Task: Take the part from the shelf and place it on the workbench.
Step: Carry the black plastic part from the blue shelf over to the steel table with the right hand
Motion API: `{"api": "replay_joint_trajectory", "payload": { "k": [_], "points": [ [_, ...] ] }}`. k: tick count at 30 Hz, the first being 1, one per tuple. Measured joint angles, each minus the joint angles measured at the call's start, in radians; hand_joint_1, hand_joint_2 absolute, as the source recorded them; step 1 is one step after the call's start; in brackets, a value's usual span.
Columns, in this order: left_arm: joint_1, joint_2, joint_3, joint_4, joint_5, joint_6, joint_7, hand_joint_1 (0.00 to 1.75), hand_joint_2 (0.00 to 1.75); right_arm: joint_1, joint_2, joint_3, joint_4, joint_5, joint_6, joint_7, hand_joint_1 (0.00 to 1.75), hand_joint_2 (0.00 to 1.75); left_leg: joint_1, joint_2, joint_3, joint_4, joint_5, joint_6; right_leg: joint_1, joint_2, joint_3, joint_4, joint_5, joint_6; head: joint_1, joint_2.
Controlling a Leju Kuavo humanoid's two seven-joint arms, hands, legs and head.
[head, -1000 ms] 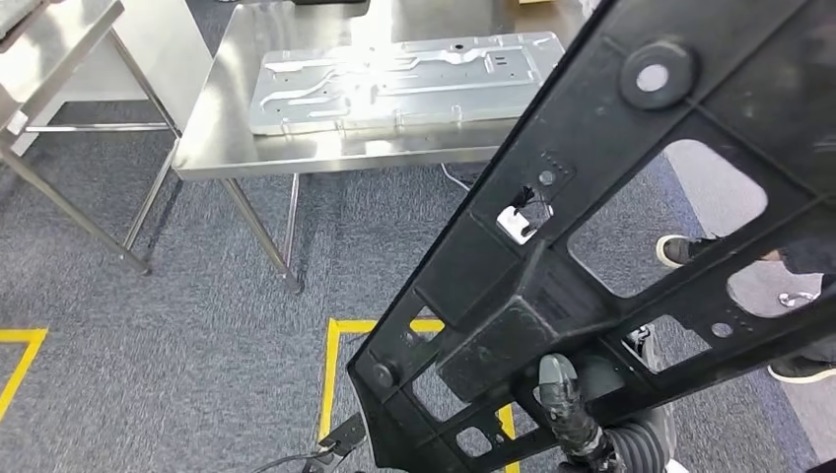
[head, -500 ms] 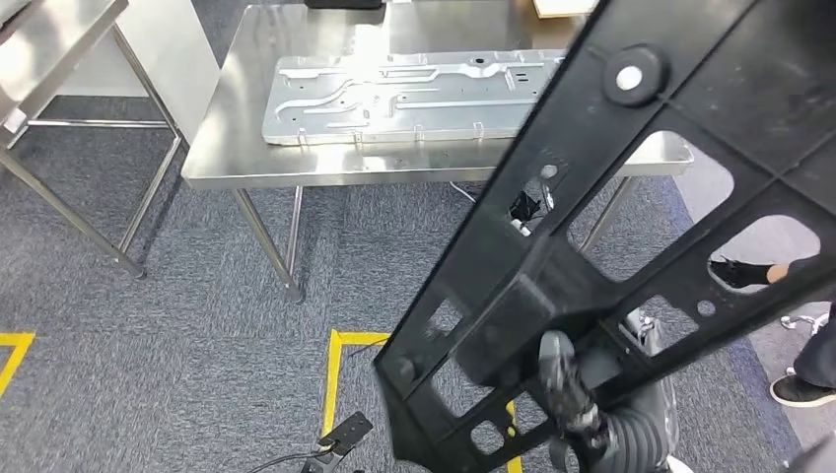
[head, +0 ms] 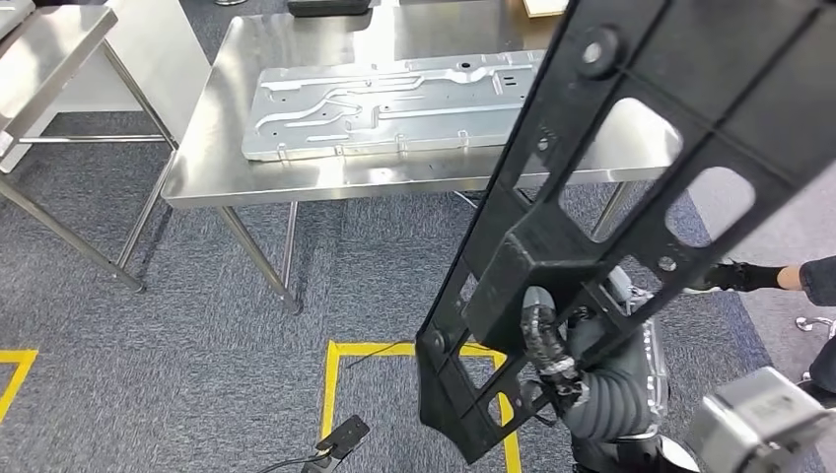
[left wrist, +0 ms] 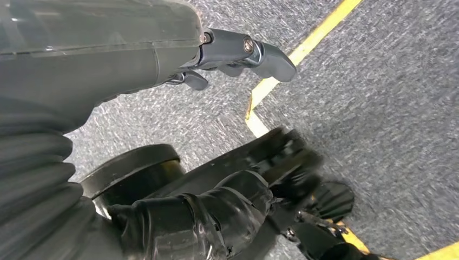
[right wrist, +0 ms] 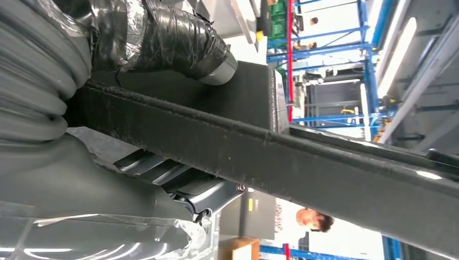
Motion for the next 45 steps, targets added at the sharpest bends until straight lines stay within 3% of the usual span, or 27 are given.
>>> {"api": "replay_joint_trajectory", "payload": {
  "k": [2, 3, 5, 9, 11, 13, 14, 15, 17, 19, 20, 23, 25, 26, 28, 29, 30, 31, 33, 34, 35, 37, 39, 41, 43, 45],
  "points": [
    [0.000, 0.000, 0.000, 0.000, 0.001, 0.001, 0.002, 0.00, 1.75, -0.008, 0.007, 0.007, 0.007, 0.001, -0.003, 0.016, 1.29, 1.75, 0.000, 0.000, 0.035, -0.121, 0.094, 0.004, -0.001, 0.002, 0.021, -0.001, -0.014, 0.004, 0.000, 0.000],
    [-0.001, 0.001, 0.000, 0.000, 0.002, 0.001, 0.003, 0.00, 1.75, -0.013, 0.010, 0.010, 0.010, 0.000, -0.003, 0.022, 1.29, 1.75, -0.002, 0.000, 0.058, -0.178, 0.123, 0.007, 0.000, 0.002, 0.030, -0.002, -0.021, 0.007, 0.001, 0.000],
    [-0.002, 0.001, 0.000, 0.000, 0.005, 0.002, 0.003, 0.00, 1.75, -0.022, 0.015, 0.017, 0.015, -0.005, -0.003, 0.031, 1.29, 1.75, -0.008, 0.000, 0.088, -0.241, 0.133, 0.015, 0.001, 0.002, 0.037, -0.005, -0.029, 0.017, 0.003, 0.000],
    [-0.004, 0.003, 0.000, 0.000, 0.008, 0.002, 0.004, 0.00, 1.75, -0.039, 0.022, 0.032, 0.024, -0.014, -0.004, 0.041, 1.29, 1.75, -0.007, 0.000, 0.109, -0.266, 0.120, 0.037, 0.001, 0.000, 0.038, 0.002, -0.043, 0.037, 0.003, 0.000],
    [-0.008, 0.003, 0.000, 0.000, 0.008, 0.002, 0.004, 0.00, 1.75, -0.046, 0.024, 0.034, 0.027, -0.014, -0.006, 0.045, 1.29, 1.75, -0.004, 0.000, 0.126, -0.276, 0.114, 0.048, 0.001, 0.000, -0.008, 0.088, -0.077, 0.040, 0.005, 0.000],
    [-0.010, 0.003, 0.000, 0.000, 0.008, 0.002, 0.004, 0.00, 1.75, -0.050, 0.025, 0.039, 0.032, -0.015, -0.007, 0.047, 1.29, 1.75, -0.006, 0.001, 0.137, -0.276, 0.103, 0.057, 0.001, 0.000, -0.093, 0.222, -0.113, 0.040, 0.006, 0.000],
    [-0.010, 0.003, 0.000, 0.000, 0.008, 0.001, 0.004, 0.00, 1.75, -0.050, 0.025, 0.043, 0.035, -0.015, -0.008, 0.048, 1.29, 1.75, -0.007, 0.001, 0.143, -0.275, 0.097, 0.058, 0.001, 0.000, -0.128, 0.263, -0.113, 0.041, 0.006, 0.000],
    [-0.009, 0.003, 0.000, 0.000, 0.008, 0.001, 0.004, 0.00, 1.75, -0.050, 0.025, 0.046, 0.038, -0.015, -0.008, 0.048, 1.29, 1.75, -0.007, 0.000, 0.150, -0.273, 0.090, 0.058, 0.001, 0.000, -0.145, 0.269, -0.093, 0.041, 0.005, 0.000],
    [-0.010, 0.003, 0.000, 0.000, 0.008, 0.001, 0.004, 0.00, 1.75, -0.053, 0.025, 0.050, 0.044, -0.017, -0.008, 0.048, 1.29, 1.75, -0.007, -0.003, 0.168, -0.267, 0.072, 0.055, 0.001, -0.001, -0.125, 0.174, -0.005, 0.039, 0.006, 0.000],
    [-0.012, 0.003, 0.000, 0.000, 0.009, 0.000, 0.004, 0.00, 1.75, -0.058, 0.027, 0.051, 0.048, -0.020, -0.009, 0.046, 1.29, 1.75, -0.010, -0.005, 0.177, -0.258, 0.053, 0.046, 0.002, -0.001, -0.082, 0.063, 0.049, 0.033, 0.007, 0.000],
    [-0.013, 0.003, 0.000, 0.000, 0.009, -0.001, 0.004, 0.00, 1.75, -0.060, 0.028, 0.052, 0.050, -0.022, -0.009, 0.045, 1.29, 1.75, -0.011, -0.005, 0.177, -0.255, 0.046, 0.040, 0.004, -0.001, -0.071, 0.035, 0.052, 0.029, 0.007, 0.000],
    [-0.018, 0.004, 0.000, 0.000, 0.009, -0.001, 0.004, 0.00, 1.75, -0.064, 0.036, 0.053, 0.055, -0.029, -0.009, 0.042, 1.29, 1.75, -0.012, -0.003, 0.178, -0.259, 0.037, 0.024, 0.006, 0.004, -0.062, 0.019, 0.038, 0.016, 0.003, 0.000],
    [-0.021, 0.004, 0.000, 0.000, 0.009, -0.001, 0.004, 0.00, 1.75, -0.067, 0.041, 0.054, 0.057, -0.032, -0.009, 0.039, 1.29, 1.75, -0.011, -0.001, 0.165, -0.222, 0.016, 0.013, 0.002, 0.003, -0.047, 0.008, 0.033, 0.006, -0.001, 0.000],
    [-0.022, 0.004, 0.000, 0.000, 0.009, -0.001, 0.004, 0.00, 1.75, -0.069, 0.044, 0.054, 0.059, -0.033, -0.009, 0.037, 1.29, 1.75, -0.009, 0.000, 0.140, -0.175, -0.002, 0.008, 0.001, 0.002, -0.038, 0.005, 0.029, 0.001, -0.002, 0.000],
    [-0.022, 0.004, 0.000, 0.000, 0.009, -0.001, 0.004, 0.00, 1.75, -0.071, 0.048, 0.055, 0.062, -0.034, -0.009, 0.033, 1.29, 1.75, -0.005, 0.001, 0.061, -0.047, -0.036, -0.001, 0.001, 0.000, -0.025, 0.004, 0.018, -0.005, -0.004, 0.000],
    [-0.020, 0.004, 0.000, 0.000, 0.009, -0.002, 0.005, 0.00, 1.75, -0.071, 0.049, 0.055, 0.064, -0.035, -0.009, 0.032, 1.29, 1.75, -0.003, 0.001, 0.025, -0.001, -0.037, -0.004, 0.002, 0.001, -0.018, 0.004, 0.012, -0.005, -0.004, 0.000],
    [-0.018, 0.004, 0.000, 0.000, 0.009, -0.002, 0.005, 0.00, 1.75, -0.071, 0.049, 0.055, 0.067, -0.037, -0.009, 0.031, 1.29, 1.75, -0.001, 0.001, 0.003, 0.013, -0.021, -0.005, 0.002, 0.002, -0.010, 0.004, 0.005, -0.005, -0.005, 0.000],
    [-0.017, 0.004, 0.000, 0.000, 0.009, -0.002, 0.005, 0.00, 1.75, -0.071, 0.050, 0.055, 0.069, -0.039, -0.008, 0.031, 1.29, 1.75, -0.001, 0.001, 0.000, -0.011, 0.016, -0.005, 0.002, 0.004, 0.000, 0.004, -0.002, -0.004, -0.005, 0.000],
    [-0.018, 0.004, 0.000, 0.000, 0.009, -0.002, 0.005, 0.00, 1.75, -0.073, 0.050, 0.057, 0.073, -0.045, -0.005, 0.031, 1.29, 1.75, -0.001, 0.000, 0.034, -0.131, 0.109, 0.001, 0.001, 0.007, 0.021, 0.003, -0.018, 0.000, -0.004, 0.000],
    [-0.019, 0.004, 0.000, 0.000, 0.009, -0.003, 0.005, 0.00, 1.75, -0.075, 0.050, 0.058, 0.074, -0.049, -0.003, 0.031, 1.29, 1.75, -0.004, 0.000, 0.054, -0.183, 0.139, 0.005, 0.002, 0.007, 0.029, 0.002, -0.025, 0.003, -0.002, 0.000],
    [-0.020, 0.005, 0.000, 0.000, 0.009, -0.004, 0.005, 0.00, 1.75, -0.076, 0.050, 0.060, 0.076, -0.054, -0.001, 0.033, 1.29, 1.75, -0.007, 0.000, 0.070, -0.220, 0.148, 0.011, 0.003, 0.008, 0.032, 0.002, -0.029, 0.007, -0.002, 0.000],
    [-0.021, 0.005, 0.000, 0.000, 0.010, -0.004, 0.005, 0.00, 1.75, -0.078, 0.050, 0.064, 0.081, -0.066, 0.000, 0.039, 1.29, 1.75, -0.014, 0.000, 0.082, -0.242, 0.134, 0.020, 0.003, 0.008, 0.034, -0.002, -0.033, 0.016, -0.003, 0.000],
    [-0.021, 0.006, 0.000, 0.000, 0.010, -0.004, 0.004, 0.00, 1.75, -0.077, 0.050, 0.065, 0.085, -0.086, 0.000, 0.045, 1.29, 1.75, -0.009, 0.000, 0.097, -0.261, 0.128, 0.029, 0.004, 0.007, 0.037, -0.002, -0.040, 0.026, -0.002, 0.000],
    [-0.023, 0.007, 0.000, 0.000, 0.010, -0.004, 0.003, 0.00, 1.75, -0.075, 0.048, 0.066, 0.087, -0.105, -0.003, 0.046, 1.29, 1.75, -0.003, 0.001, 0.118, -0.276, 0.124, 0.040, 0.005, 0.004, 0.010, 0.057, -0.064, 0.034, 0.000, 0.000],
    [-0.024, 0.007, 0.000, 0.000, 0.010, -0.005, 0.002, 0.00, 1.75, -0.059, 0.044, 0.065, 0.090, -0.116, -0.008, 0.029, 1.29, 1.75, -0.004, 0.002, 0.131, -0.279, 0.114, 0.050, 0.003, 0.003, -0.067, 0.182, -0.099, 0.038, 0.002, 0.000],
    [-0.019, 0.008, 0.000, 0.000, 0.009, -0.006, 0.001, 0.00, 1.75, -0.028, 0.035, 0.060, 0.093, -0.119, -0.011, -0.008, 1.29, 1.75, -0.005, 0.001, 0.144, -0.278, 0.101, 0.054, 0.001, 0.003, -0.134, 0.262, -0.098, 0.043, 0.002, 0.000]
  ]
}}
